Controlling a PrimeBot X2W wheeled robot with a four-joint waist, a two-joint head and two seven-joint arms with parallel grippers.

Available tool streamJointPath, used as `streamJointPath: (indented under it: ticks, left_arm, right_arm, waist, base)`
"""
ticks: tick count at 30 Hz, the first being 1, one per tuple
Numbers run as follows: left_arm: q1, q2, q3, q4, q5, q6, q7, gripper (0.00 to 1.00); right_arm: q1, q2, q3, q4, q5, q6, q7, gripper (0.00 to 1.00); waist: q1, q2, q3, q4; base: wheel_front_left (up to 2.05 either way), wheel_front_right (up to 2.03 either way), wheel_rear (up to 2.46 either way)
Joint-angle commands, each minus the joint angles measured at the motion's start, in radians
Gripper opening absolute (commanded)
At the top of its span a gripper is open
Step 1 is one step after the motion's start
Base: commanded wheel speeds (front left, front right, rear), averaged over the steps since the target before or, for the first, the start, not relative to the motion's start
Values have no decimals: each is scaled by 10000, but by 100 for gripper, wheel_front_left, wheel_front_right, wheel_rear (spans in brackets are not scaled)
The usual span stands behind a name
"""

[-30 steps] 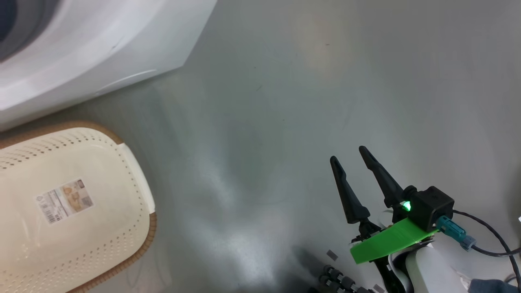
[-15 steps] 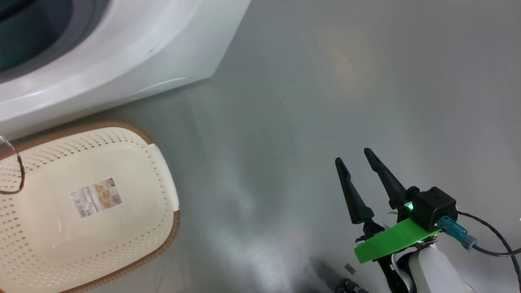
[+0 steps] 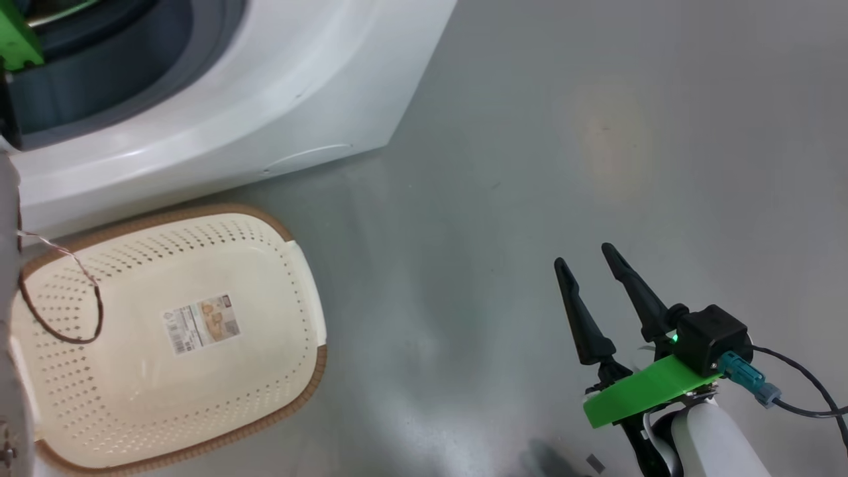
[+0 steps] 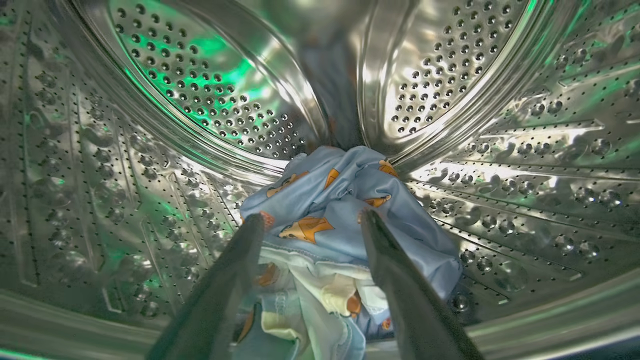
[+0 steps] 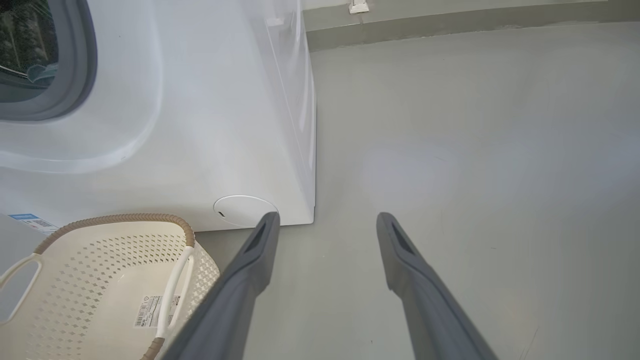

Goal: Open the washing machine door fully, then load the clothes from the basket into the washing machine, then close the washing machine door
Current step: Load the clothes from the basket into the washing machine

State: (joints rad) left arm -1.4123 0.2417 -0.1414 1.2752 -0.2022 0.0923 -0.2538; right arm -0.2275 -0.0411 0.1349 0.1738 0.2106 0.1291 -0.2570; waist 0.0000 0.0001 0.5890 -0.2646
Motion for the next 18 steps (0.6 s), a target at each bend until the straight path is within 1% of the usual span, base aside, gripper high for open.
streamJointPath:
  ticks: [1, 15, 18]
  left_arm:
    - [221, 293, -6, -372, -64, -40, -75, 100]
    - [1359, -256, 4, -1385, -365, -409, -79, 100]
    - [1698, -438, -3, -1732, -435, -562, -79, 100]
  right_arm:
    - [119, -91, 121, -141, -150, 16, -48, 100]
    - [174, -91, -148, -85, -278, 16, -48, 100]
    - [176, -91, -271, -92, -334, 16, -48, 100]
  waist:
    - [0, -1, -148, 153]
    - [0, -1, -425, 744]
    - [0, -1, -477, 915]
  base:
    - [0, 0, 0]
    - [0, 0, 0]
    - [0, 0, 0]
